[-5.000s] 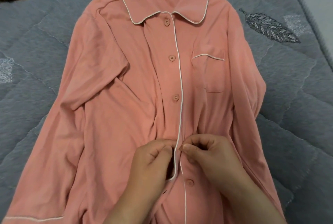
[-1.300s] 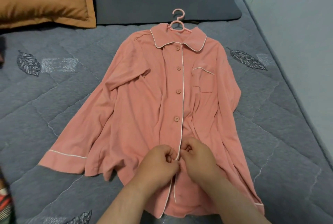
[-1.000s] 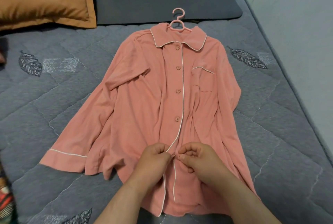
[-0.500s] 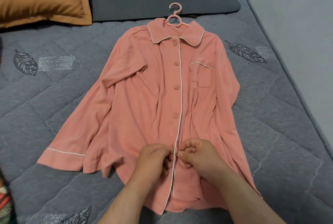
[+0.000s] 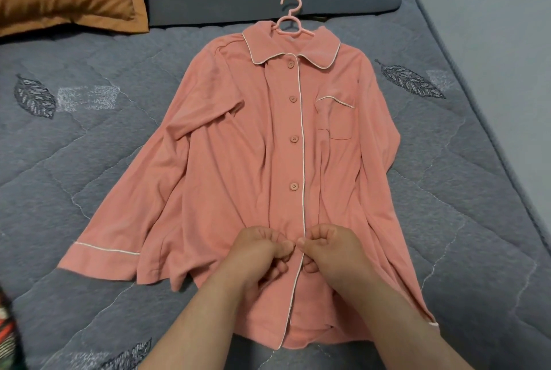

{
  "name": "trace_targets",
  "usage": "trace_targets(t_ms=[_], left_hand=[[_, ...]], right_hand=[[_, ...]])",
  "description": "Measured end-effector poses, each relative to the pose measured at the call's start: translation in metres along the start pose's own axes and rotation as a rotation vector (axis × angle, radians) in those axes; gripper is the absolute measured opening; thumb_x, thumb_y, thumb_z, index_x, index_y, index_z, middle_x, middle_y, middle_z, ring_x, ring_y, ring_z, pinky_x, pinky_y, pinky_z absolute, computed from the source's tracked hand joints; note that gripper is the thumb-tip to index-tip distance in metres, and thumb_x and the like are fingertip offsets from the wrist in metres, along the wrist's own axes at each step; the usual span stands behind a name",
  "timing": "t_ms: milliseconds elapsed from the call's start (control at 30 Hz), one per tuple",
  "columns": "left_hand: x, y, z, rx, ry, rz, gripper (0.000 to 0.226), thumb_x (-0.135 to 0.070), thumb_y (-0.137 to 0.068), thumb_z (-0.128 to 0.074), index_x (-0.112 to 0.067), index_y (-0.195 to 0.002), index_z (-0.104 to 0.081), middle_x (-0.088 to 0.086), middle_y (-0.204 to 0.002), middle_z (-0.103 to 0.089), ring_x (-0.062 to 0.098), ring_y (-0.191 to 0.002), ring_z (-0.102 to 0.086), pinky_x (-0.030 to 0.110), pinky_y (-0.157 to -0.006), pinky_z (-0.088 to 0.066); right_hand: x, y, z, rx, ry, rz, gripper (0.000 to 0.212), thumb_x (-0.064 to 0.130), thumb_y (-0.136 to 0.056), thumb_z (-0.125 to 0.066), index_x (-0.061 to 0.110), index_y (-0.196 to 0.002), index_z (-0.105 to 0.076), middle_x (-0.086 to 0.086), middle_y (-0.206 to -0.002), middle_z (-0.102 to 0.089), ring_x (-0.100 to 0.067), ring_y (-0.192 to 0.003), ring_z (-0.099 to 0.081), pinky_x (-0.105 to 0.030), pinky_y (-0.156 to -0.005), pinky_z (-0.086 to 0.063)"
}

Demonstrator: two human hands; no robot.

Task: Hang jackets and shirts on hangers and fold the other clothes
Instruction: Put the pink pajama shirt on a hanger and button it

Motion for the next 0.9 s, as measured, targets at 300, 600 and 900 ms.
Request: trace_targets(t_ms=[300, 600, 900], left_hand=[[0.008, 0.038, 0.017, -0.39, -0.708, -0.786, 0.018, -0.028, -0.081, -0.064, -0.021, -0.096, -0.072, -0.004, -0.103, -0.072, 0.009, -0.095, -0.063, 0.027, -0.084, -0.046], [0.057, 0.052, 0.01, -0.16, -1.41, -0.973, 0.064, -0.06, -0.075, -0.054, -0.03, -0.132, -0.05, 0.016, -0.135, -0.056, 0.034, -0.122, -0.051, 0.045, -0.104, -0.031], [-0.108, -0.028, 0.039, -0.4, -1.415, -1.014, 0.08, -0.06, -0.078, -0.05, -0.017, -0.145, -0.042, 0.011, -0.152, -0.038, 0.03, -0.141, -0.03, 0.038, -0.115, -0.015]], right_hand=[[0.0, 0.034, 0.003, -0.239, 0.524, 0.52, 0.019, 0.02, -0.086, -0.062, 0.028, -0.103, -0.062, 0.014, -0.097, -0.066, -0.003, -0.09, -0.061, -0.031, -0.086, -0.049], [-0.026, 0.077, -0.008, -0.182, 1.018, 0.799, 0.042, 0.032, -0.084, -0.043, 0.02, -0.121, -0.06, -0.008, -0.12, -0.069, -0.021, -0.106, -0.066, -0.031, -0.096, -0.041], [0.125, -0.049, 0.007, -0.291, 1.089, 0.882, 0.061, 0.037, -0.089, -0.041, 0.009, -0.143, -0.041, -0.013, -0.153, -0.036, -0.028, -0.141, -0.03, -0.044, -0.116, -0.026]])
Point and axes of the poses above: each hand's wrist, its own y-axis away from the middle knuckle, its own z-axis out of the back of the hand, x = y × z, the point moved 7 cm from there along -y, towards the middle knuckle
